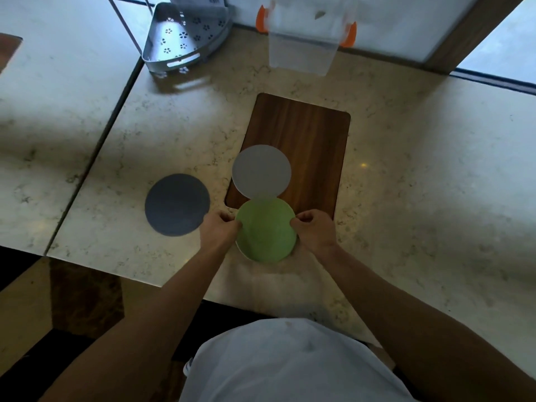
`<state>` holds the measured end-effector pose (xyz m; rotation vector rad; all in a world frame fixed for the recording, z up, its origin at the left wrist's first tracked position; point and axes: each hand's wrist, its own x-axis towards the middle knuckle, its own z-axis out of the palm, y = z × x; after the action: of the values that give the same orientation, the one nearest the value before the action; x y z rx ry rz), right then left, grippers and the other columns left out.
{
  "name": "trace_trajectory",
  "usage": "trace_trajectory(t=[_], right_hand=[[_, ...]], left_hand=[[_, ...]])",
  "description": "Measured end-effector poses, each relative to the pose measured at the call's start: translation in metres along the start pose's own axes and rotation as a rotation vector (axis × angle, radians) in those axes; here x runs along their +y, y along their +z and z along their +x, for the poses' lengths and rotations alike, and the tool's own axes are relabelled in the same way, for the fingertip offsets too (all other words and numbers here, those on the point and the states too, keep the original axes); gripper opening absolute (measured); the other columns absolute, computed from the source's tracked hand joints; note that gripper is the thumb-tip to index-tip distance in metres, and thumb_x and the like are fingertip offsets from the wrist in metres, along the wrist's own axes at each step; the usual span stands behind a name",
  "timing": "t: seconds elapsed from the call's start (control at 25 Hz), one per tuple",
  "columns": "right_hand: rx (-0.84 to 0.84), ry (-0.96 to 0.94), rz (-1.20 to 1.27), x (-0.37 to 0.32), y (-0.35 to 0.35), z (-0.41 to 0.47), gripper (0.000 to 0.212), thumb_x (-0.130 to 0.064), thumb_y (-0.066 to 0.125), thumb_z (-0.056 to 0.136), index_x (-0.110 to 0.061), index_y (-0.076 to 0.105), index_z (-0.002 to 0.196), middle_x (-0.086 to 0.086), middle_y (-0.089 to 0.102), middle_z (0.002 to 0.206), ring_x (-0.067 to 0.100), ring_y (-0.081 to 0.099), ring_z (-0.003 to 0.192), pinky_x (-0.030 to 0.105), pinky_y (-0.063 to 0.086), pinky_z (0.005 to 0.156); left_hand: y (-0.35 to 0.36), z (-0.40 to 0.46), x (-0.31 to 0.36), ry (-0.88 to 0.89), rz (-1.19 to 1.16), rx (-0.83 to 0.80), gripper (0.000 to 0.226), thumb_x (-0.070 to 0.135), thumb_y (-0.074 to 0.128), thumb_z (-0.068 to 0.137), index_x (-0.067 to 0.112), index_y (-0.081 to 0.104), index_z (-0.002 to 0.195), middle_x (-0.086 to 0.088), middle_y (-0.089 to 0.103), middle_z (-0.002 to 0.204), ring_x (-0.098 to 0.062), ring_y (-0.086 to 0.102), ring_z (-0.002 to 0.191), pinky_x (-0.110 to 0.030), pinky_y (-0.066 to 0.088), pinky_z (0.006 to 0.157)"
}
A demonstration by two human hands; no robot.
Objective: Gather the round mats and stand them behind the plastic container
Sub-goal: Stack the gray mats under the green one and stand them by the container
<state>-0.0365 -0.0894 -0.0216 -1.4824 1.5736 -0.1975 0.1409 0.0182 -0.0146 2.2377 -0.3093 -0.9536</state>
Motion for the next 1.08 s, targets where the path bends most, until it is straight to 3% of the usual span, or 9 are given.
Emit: trace_trajectory(t=[0.12, 0.28, 0.44, 0.6, 0.72, 0.84, 0.88, 0.96, 1.08], right_hand=[[0.013, -0.016, 0.010, -0.026, -0.004, 0.022, 0.009, -0.027, 0.075, 0.073, -0.021, 0.069, 0.077, -0.008, 0.068, 0.073, 0.005, 0.062, 0.065, 0.018, 0.041, 0.052], [0.013, -0.031, 0.044, -0.055, -0.007, 0.054, 0.008, -0.026, 0.074, 0.076, -0.025, 0.066, 0.074, -0.014, 0.065, 0.071, -0.002, 0.060, 0.065, 0.014, 0.039, 0.051], [0.031, -0.026, 0.052, -0.074, -0.003, 0.085, 0.007, -0.025, 0.074, 0.078, -0.023, 0.067, 0.079, -0.011, 0.067, 0.075, 0.000, 0.063, 0.068, 0.014, 0.045, 0.054], [0.036, -0.041, 0.041, -0.083, 0.005, 0.111, 0.007, -0.023, 0.074, 0.080, -0.021, 0.067, 0.082, -0.007, 0.068, 0.079, 0.009, 0.067, 0.074, 0.024, 0.056, 0.065], [0.037, -0.061, -0.009, -0.083, 0.010, 0.120, 0.010, -0.023, 0.073, 0.081, -0.019, 0.067, 0.087, -0.011, 0.063, 0.077, -0.003, 0.059, 0.067, 0.004, 0.042, 0.051], [0.076, -0.074, -0.050, -0.077, 0.017, 0.124, 0.014, -0.022, 0.073, 0.083, -0.014, 0.068, 0.093, -0.010, 0.062, 0.080, -0.007, 0.054, 0.065, -0.001, 0.037, 0.046], [0.088, -0.094, -0.071, -0.075, 0.018, 0.123, 0.014, -0.022, 0.073, 0.084, -0.013, 0.068, 0.095, -0.008, 0.064, 0.083, -0.006, 0.055, 0.066, -0.001, 0.038, 0.048], [0.116, -0.145, -0.121, -0.073, 0.019, 0.121, 0.017, -0.023, 0.071, 0.087, -0.011, 0.069, 0.099, -0.002, 0.069, 0.090, 0.002, 0.060, 0.073, 0.005, 0.043, 0.060], [0.140, -0.179, -0.192, -0.071, 0.019, 0.118, 0.024, -0.026, 0.067, 0.090, -0.009, 0.070, 0.106, 0.005, 0.072, 0.100, 0.016, 0.066, 0.089, 0.030, 0.054, 0.081]], left_hand=[[-0.007, 0.021, 0.025, 0.024, -0.006, 0.018, 0.012, 0.008, 0.071, 0.072, 0.018, 0.068, 0.067, 0.001, 0.069, 0.071, -0.019, 0.067, 0.077, -0.035, 0.057, 0.070], [-0.009, 0.055, 0.052, -0.001, -0.048, -0.011, 0.008, 0.005, 0.071, 0.072, 0.011, 0.070, 0.077, -0.009, 0.072, 0.082, -0.027, 0.070, 0.083, -0.047, 0.061, 0.078], [-0.007, 0.087, 0.075, -0.014, -0.096, -0.021, 0.009, 0.001, 0.070, 0.074, 0.010, 0.069, 0.075, -0.013, 0.073, 0.084, -0.028, 0.072, 0.081, -0.050, 0.062, 0.074], [-0.004, 0.114, 0.087, -0.005, -0.097, -0.004, 0.019, -0.003, 0.070, 0.076, 0.015, 0.066, 0.069, -0.010, 0.071, 0.081, -0.023, 0.071, 0.076, -0.044, 0.063, 0.071], [0.003, 0.126, 0.089, -0.033, -0.029, 0.014, 0.014, 0.004, 0.071, 0.077, 0.017, 0.068, 0.077, -0.007, 0.071, 0.086, -0.023, 0.070, 0.082, -0.042, 0.061, 0.076], [0.009, 0.128, 0.084, -0.001, 0.065, 0.034, 0.017, 0.008, 0.069, 0.076, 0.013, 0.074, 0.092, -0.007, 0.073, 0.091, -0.023, 0.068, 0.087, -0.040, 0.059, 0.081], [0.009, 0.126, 0.083, 0.037, 0.074, 0.023, 0.016, 0.007, 0.067, 0.076, 0.012, 0.074, 0.089, -0.007, 0.073, 0.087, -0.023, 0.068, 0.083, -0.038, 0.058, 0.077], [0.011, 0.124, 0.081, 0.151, 0.129, 0.007, 0.014, 0.003, 0.060, 0.073, 0.014, 0.066, 0.065, -0.007, 0.061, 0.063, -0.020, 0.057, 0.061, -0.033, 0.048, 0.058], [0.011, 0.125, 0.079, 0.237, 0.218, 0.017, 0.024, 0.001, 0.054, 0.067, 0.007, 0.041, 0.048, -0.007, 0.034, 0.050, -0.020, 0.033, 0.047, -0.027, 0.026, 0.051]])
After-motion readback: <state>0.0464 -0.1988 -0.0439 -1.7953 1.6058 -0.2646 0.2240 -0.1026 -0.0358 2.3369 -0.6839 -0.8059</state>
